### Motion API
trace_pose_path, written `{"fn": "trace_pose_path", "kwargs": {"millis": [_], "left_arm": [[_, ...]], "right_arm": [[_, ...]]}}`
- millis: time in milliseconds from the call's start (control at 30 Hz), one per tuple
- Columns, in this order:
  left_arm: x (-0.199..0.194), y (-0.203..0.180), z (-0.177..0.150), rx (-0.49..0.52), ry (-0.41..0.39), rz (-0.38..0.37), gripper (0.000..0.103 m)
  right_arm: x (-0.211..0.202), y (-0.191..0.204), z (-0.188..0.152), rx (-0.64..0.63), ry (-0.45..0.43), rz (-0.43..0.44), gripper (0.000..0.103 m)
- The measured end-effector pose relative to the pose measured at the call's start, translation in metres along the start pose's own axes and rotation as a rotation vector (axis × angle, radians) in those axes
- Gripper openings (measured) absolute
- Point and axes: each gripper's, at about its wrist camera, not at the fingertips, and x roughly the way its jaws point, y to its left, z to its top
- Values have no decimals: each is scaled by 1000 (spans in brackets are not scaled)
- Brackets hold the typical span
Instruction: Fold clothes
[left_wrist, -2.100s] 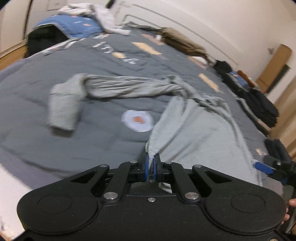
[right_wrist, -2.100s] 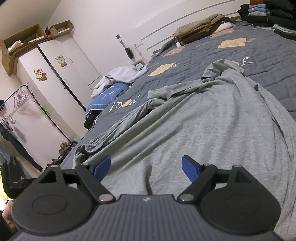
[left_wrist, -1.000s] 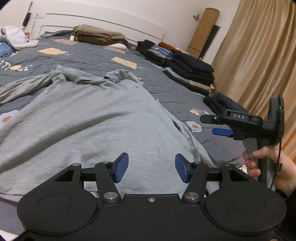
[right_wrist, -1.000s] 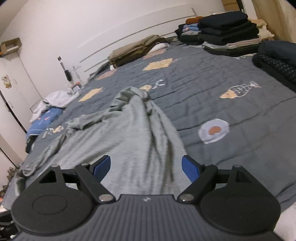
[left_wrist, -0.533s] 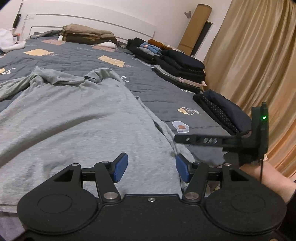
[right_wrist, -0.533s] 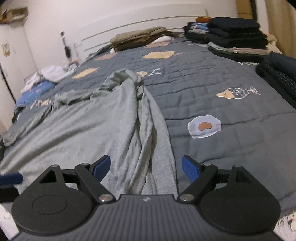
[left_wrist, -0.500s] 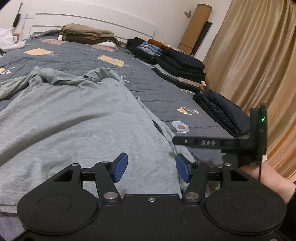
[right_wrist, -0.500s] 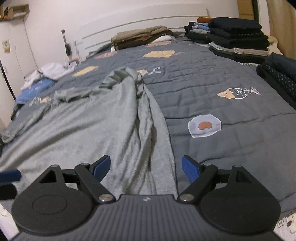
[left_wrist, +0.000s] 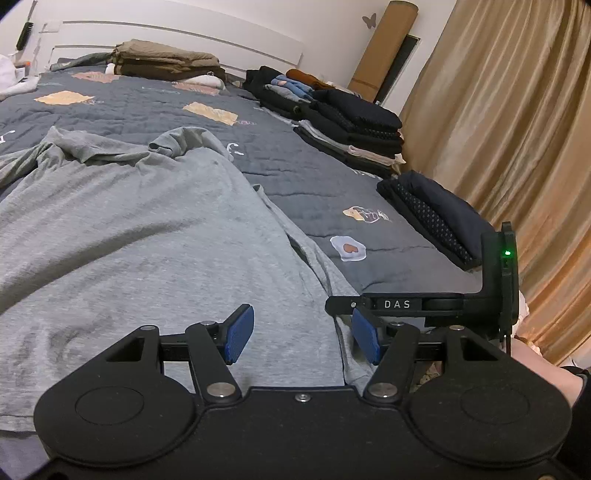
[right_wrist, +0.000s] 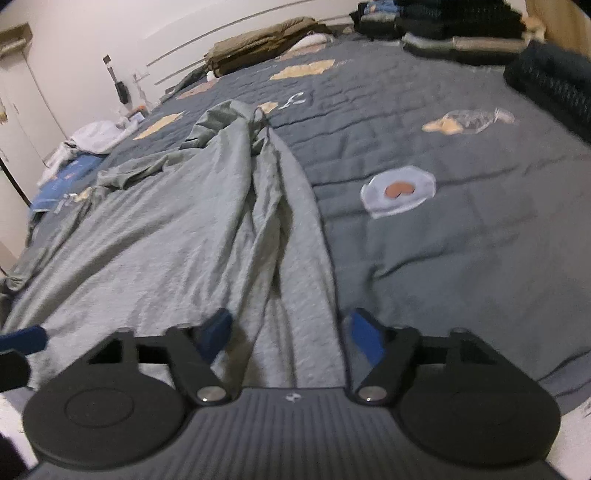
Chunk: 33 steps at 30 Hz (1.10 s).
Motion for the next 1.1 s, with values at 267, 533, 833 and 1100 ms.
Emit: {"fn": "trace_pose_path", "kwargs": {"millis": [267, 533, 833, 1100], "left_arm": [[-1, 4, 1, -18, 1, 17, 59], [-2, 6, 2, -25, -3, 23, 59], [1, 13, 4, -36, 0, 37, 59], [5, 19, 5, -39, 9, 51, 59]], "right_arm": [[-17, 0, 16, 17, -65, 16, 6], [-46, -23, 80, -58, -221, -135, 6], [-36, -79, 149, -76, -292, -369, 5], [-31, -126, 196, -39, -446, -592, 5]]}}
